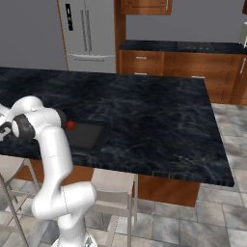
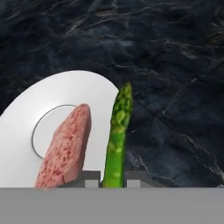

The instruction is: Create a steak meal by picking up the steak and asparagus from the tray and placing them on the plate. Leave the bell pepper on the tray.

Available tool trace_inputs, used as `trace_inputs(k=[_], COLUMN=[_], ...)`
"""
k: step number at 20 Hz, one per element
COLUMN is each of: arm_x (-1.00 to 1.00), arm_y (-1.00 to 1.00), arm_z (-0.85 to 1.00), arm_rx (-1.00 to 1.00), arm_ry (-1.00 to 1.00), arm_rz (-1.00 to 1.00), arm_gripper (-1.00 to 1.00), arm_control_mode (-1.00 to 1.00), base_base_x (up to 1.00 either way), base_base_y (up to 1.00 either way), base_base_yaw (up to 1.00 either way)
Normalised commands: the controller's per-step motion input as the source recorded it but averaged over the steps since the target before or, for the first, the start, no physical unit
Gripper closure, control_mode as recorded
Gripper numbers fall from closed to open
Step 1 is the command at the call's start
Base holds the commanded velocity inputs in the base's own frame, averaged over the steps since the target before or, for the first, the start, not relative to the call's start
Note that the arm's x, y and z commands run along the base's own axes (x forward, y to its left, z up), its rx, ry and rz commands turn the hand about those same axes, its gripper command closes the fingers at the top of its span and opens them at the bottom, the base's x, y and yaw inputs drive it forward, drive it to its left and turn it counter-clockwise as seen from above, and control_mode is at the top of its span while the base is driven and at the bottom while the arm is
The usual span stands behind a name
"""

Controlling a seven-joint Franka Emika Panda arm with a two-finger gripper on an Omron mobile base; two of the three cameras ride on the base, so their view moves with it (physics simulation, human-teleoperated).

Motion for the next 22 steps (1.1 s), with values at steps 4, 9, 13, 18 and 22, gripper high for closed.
trace_inputs(k=[4, 9, 13, 18, 22], arm_x=[0.31, 0.24, 0.16, 0.07, 0.08], arm_y=[0.10, 0.26, 0.29, 0.04, 0.00], arm_z=[-0.04, 0.00, -0.05, -0.19, -0.26], arm_rx=[0.00, 0.00, -0.01, 0.00, 0.00], arm_ry=[0.00, 0.01, 0.00, 0.00, 0.00], arm_rz=[0.00, 0.00, 0.00, 0.00, 0.01], arm_gripper=[1.00, 1.00, 1.00, 1.00, 1.00], arm_control_mode=[-1.00, -1.00, -1.00, -1.00, -1.00], base_base_x=[0.00, 0.00, 0.00, 0.00, 0.00], base_base_y=[0.00, 0.00, 0.00, 0.00, 0.00], base_base_yaw=[0.00, 0.00, 0.00, 0.00, 0.00])
